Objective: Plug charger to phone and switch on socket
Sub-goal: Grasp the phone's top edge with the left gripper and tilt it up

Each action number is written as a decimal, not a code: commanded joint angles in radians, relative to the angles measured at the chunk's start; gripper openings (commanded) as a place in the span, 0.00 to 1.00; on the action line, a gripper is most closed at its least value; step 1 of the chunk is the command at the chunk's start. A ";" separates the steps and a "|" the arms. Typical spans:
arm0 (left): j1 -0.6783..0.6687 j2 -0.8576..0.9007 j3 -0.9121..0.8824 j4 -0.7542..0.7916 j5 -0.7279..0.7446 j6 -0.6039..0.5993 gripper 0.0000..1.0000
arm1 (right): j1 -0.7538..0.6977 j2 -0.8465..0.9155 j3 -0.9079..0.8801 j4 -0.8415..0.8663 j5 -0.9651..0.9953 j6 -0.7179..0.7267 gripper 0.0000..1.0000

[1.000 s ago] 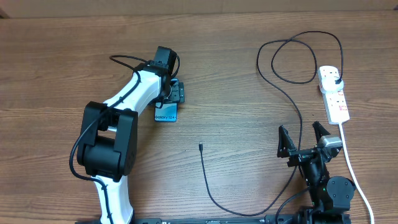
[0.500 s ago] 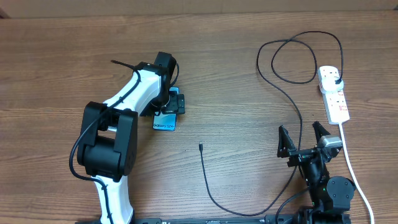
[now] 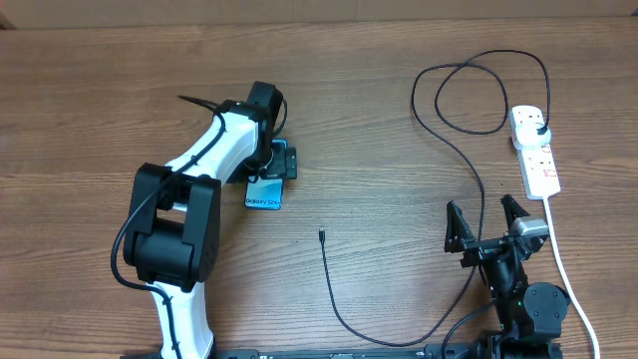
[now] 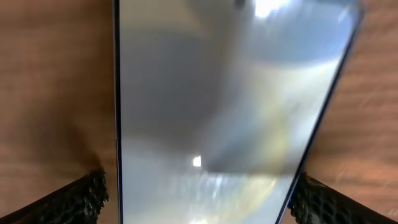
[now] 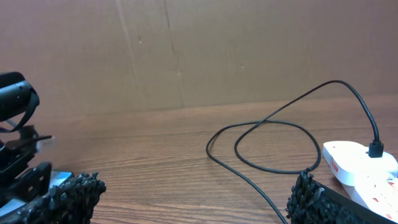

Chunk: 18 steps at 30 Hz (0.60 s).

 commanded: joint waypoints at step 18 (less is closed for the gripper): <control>-0.077 0.064 -0.035 -0.082 0.067 0.086 0.94 | 0.000 -0.008 -0.010 0.005 0.002 0.000 1.00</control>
